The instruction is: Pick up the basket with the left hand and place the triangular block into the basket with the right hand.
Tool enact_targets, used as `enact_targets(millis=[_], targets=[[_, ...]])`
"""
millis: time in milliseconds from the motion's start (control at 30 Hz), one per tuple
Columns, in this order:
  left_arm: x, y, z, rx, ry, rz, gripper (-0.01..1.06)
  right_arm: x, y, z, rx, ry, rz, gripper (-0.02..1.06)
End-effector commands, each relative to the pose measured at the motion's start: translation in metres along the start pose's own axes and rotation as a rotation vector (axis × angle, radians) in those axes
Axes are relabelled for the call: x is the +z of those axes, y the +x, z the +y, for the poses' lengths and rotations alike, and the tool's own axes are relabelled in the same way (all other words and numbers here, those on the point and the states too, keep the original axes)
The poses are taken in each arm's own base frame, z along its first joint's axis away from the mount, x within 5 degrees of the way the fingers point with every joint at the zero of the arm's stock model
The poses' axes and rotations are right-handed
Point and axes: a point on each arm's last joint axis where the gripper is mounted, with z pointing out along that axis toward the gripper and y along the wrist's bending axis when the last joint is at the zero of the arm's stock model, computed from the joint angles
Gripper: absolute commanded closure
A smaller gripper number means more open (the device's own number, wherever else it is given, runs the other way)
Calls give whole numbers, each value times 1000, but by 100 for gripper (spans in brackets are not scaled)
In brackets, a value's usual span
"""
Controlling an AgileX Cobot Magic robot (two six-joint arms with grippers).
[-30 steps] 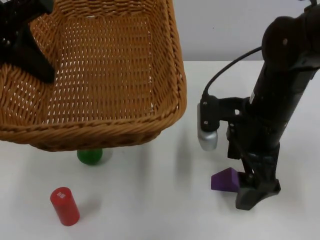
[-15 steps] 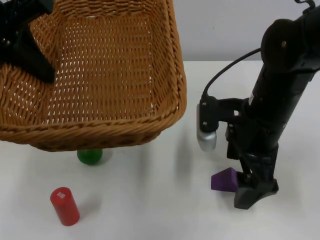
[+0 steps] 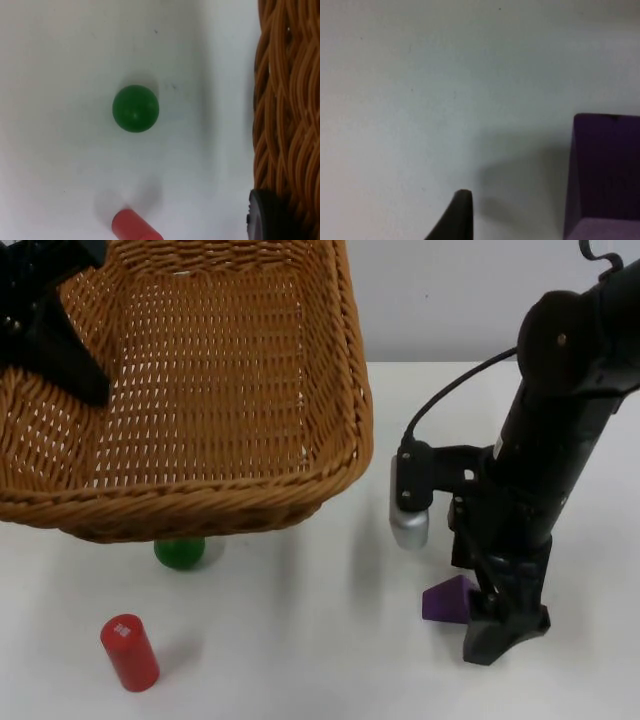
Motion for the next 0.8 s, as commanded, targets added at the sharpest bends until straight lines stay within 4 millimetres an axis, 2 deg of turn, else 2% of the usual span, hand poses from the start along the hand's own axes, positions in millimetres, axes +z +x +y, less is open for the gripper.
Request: enact_targets(millis=[0, 67, 100, 200, 233, 300, 333, 367, 533, 700, 767], targets=[[-4, -3, -4, -11, 26, -28, 105, -2, -4, 0, -5, 10, -10, 18], [-4, -3, -4, -11, 26, -28, 105, -2, -4, 0, 0, 12, -11, 34], [-4, -3, -4, -11, 26, -28, 105, -2, -4, 0, 0, 12, -11, 34], [-4, -3, -4, -11, 26, -28, 105, -2, -5, -1, 19, 24, -16, 62], [-4, -3, -4, -11, 26, -28, 105, -2, -5, -1, 19, 24, -16, 62], [-4, -3, -4, -11, 26, -28, 105, -2, -4, -2, 27, 26, -14, 82], [-4, -3, -4, -11, 26, -28, 105, -2, -4, -2, 43, 31, -15, 98], [-4, -3, -4, -11, 26, -28, 105, -2, -5, -3, 58, 39, -16, 105], [-4, -3, -4, -11, 27, -24, 105, -3, -5, -5, 101, 63, -24, 105], [-4, -3, -4, -11, 27, -24, 105, -10, -5, -11, 275, 112, -66, 105], [-4, -2, -4, -11, 29, -16, 105, -20, -2, -19, 413, 160, -114, 105]])
